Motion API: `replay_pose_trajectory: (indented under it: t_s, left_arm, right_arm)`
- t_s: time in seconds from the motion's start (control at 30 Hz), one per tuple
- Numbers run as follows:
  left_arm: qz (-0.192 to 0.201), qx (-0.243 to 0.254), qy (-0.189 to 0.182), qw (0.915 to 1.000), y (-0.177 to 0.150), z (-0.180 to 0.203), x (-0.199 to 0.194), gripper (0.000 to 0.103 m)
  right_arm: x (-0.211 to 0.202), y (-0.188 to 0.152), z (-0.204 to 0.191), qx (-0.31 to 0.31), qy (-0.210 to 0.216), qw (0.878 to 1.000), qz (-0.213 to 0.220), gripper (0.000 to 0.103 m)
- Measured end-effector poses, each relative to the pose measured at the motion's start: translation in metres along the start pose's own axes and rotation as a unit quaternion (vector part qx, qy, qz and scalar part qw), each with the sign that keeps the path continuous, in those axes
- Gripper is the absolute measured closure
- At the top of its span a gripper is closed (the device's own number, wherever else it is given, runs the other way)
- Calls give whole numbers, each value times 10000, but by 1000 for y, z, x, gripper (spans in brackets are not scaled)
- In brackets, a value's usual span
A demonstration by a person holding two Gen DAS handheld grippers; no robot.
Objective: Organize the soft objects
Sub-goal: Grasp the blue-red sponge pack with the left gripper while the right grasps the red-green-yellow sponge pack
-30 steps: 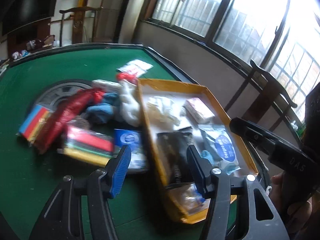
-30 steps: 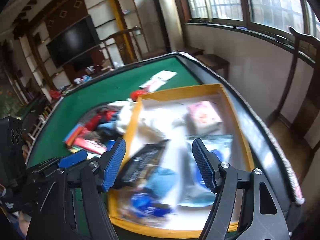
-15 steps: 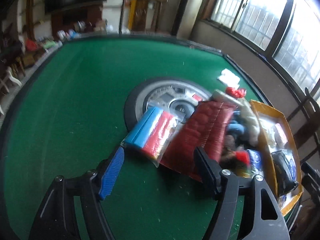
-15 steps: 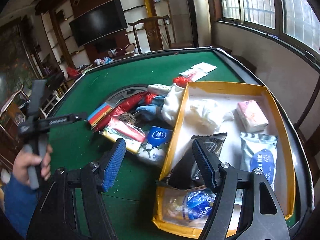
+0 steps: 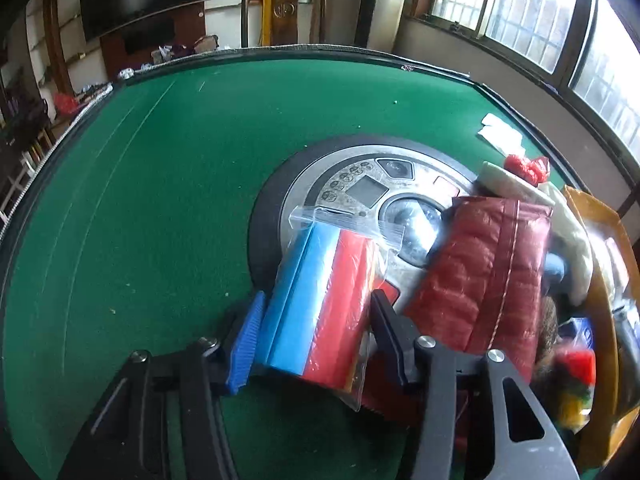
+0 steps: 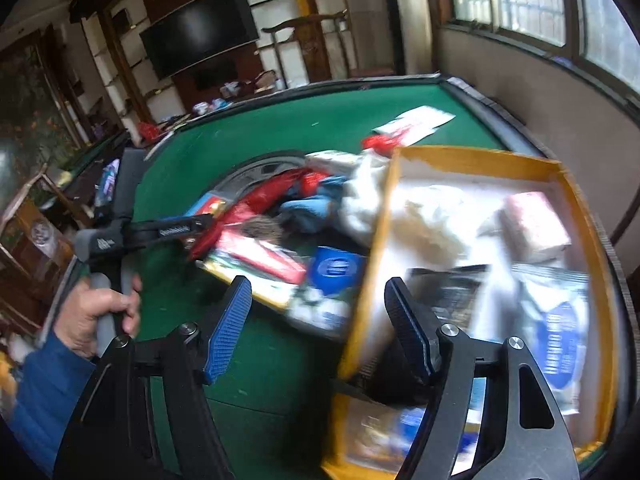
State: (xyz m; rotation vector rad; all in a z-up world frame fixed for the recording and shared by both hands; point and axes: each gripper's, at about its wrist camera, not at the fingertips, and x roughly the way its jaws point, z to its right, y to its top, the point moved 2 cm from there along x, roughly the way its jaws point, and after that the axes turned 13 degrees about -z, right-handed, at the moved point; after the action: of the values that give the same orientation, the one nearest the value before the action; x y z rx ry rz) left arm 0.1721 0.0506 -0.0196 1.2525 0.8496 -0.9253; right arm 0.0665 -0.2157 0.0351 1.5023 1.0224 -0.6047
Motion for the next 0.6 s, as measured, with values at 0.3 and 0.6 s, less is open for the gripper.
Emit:
replay_pose_trajectory:
  t_s: [0.3, 0.6]
  left_arm:
    - [-30, -353, 166, 9992, -19, -37, -13, 52]
    - [-60, -400, 88, 9991, -17, -39, -15, 52]
  right_arm:
    - [79, 52, -29, 437, 492, 9950, -745, 33]
    - [96, 12, -78, -803, 1428, 9717, -1700, 33]
